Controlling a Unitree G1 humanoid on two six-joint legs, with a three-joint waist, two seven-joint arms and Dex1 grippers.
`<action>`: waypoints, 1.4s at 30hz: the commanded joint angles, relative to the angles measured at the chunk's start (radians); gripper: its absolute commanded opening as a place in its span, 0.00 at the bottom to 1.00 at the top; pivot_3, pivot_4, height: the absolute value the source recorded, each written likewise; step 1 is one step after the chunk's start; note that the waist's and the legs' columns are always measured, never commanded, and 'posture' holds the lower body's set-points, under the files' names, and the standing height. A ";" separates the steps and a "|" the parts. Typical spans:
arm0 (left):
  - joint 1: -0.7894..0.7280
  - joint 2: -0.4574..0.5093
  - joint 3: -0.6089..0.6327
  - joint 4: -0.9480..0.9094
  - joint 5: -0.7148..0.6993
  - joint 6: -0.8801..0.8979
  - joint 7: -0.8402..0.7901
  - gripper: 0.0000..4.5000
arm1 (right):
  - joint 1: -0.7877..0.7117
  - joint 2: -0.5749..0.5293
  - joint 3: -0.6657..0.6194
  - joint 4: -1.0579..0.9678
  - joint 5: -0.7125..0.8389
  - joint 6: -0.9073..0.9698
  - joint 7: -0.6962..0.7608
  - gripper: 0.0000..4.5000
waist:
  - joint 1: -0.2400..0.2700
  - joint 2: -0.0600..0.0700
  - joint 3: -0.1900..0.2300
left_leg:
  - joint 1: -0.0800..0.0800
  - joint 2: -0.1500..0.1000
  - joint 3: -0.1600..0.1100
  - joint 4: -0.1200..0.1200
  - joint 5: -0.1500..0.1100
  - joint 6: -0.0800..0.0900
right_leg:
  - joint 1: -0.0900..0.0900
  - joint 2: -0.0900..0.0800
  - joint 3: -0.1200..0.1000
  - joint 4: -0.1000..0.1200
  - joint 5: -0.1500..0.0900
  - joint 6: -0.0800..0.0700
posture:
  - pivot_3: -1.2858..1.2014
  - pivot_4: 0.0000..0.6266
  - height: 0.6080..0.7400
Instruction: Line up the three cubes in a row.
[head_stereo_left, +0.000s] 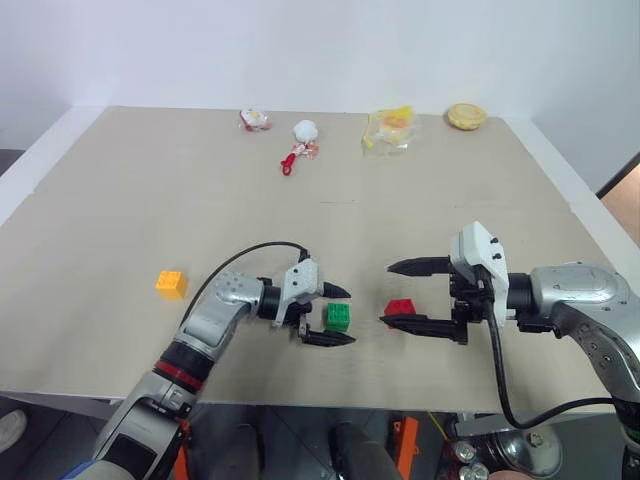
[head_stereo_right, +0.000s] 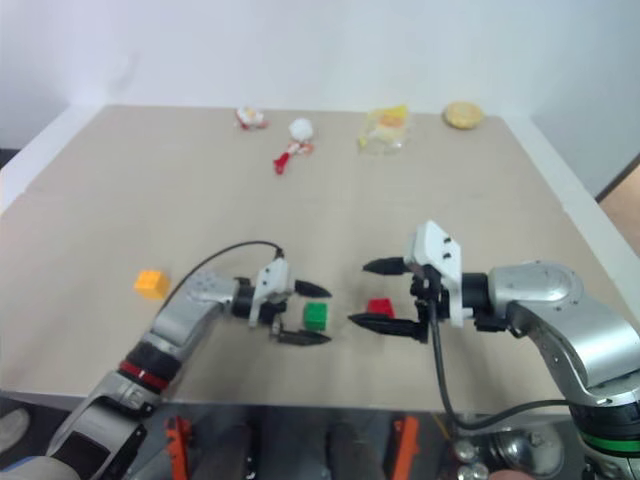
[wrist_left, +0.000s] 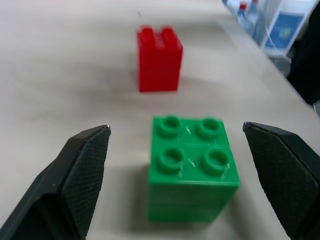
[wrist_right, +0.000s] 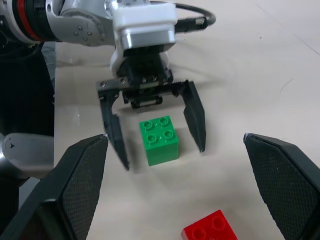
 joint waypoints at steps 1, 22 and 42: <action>-0.018 -0.005 0.091 -0.105 -0.084 0.055 0.046 0.99 | -0.034 0.006 -0.050 -0.004 0.028 -0.021 -0.008 1.00 | 0.000 0.000 0.000 | 0.000 0.000 0.000 0.000 0.000 0.000 | 0.000 0.000 0.000 0.000 0.000 0.000 | 0.52 0.24 1.00; 0.444 0.130 0.667 -0.734 -0.279 0.415 0.726 0.99 | -0.366 0.294 0.203 0.219 -0.025 -0.082 -0.003 1.00 | -0.005 -0.003 0.001 | 0.007 0.002 -0.001 0.001 0.000 0.000 | 0.007 0.001 -0.001 0.000 0.000 -0.003 | 0.52 0.24 1.00; 0.599 0.151 0.710 -0.533 -0.226 0.240 0.736 0.99 | -0.438 0.386 0.235 0.266 -0.072 -0.096 0.024 1.00 | -0.001 -0.003 0.001 | 0.005 0.003 0.002 -0.003 0.000 -0.001 | 0.002 -0.001 -0.002 0.000 -0.001 -0.005 | 0.52 0.24 1.00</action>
